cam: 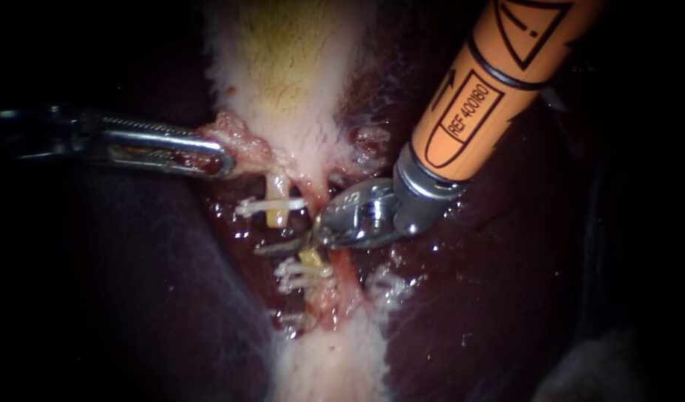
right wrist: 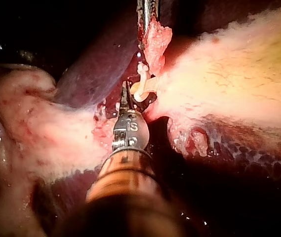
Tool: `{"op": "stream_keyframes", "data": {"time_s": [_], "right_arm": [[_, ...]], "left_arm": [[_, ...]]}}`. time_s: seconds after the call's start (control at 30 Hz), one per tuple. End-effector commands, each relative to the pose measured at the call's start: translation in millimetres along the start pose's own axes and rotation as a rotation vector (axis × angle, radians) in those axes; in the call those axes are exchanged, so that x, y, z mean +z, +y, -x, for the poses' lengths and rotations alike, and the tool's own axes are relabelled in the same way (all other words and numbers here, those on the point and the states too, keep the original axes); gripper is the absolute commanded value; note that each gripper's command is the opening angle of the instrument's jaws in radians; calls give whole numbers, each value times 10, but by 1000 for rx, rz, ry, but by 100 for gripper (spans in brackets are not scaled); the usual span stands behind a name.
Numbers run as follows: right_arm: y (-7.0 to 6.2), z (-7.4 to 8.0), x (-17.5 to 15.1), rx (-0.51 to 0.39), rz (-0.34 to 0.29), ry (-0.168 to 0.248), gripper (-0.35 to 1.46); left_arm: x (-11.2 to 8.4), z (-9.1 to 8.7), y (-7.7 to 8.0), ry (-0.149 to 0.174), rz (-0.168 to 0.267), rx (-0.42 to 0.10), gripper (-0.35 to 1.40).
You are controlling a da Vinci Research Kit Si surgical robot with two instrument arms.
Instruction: Go back from the cut left tube
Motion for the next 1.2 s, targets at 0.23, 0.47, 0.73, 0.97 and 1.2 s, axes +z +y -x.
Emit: {"op": "stream_keyframes", "data": {"time_s": [0.23,0.47,0.73,0.97,1.2], "right_arm": [[-4,2,3,20,3,-1,44],[-3,-3,-1,23,-9,37,95],[-12,-1,-13,21,11,45,128],[-42,3,-65,-44,211,91,143],[-52,22,-132,-103,281,85,143]], "left_arm": [[0,0,-1,0,0,0,-35],[0,1,-2,0,1,1,-35],[-2,1,-5,-1,2,1,-35],[-2,2,-7,-1,3,1,-35],[-3,2,-8,-1,4,1,-35]]}}
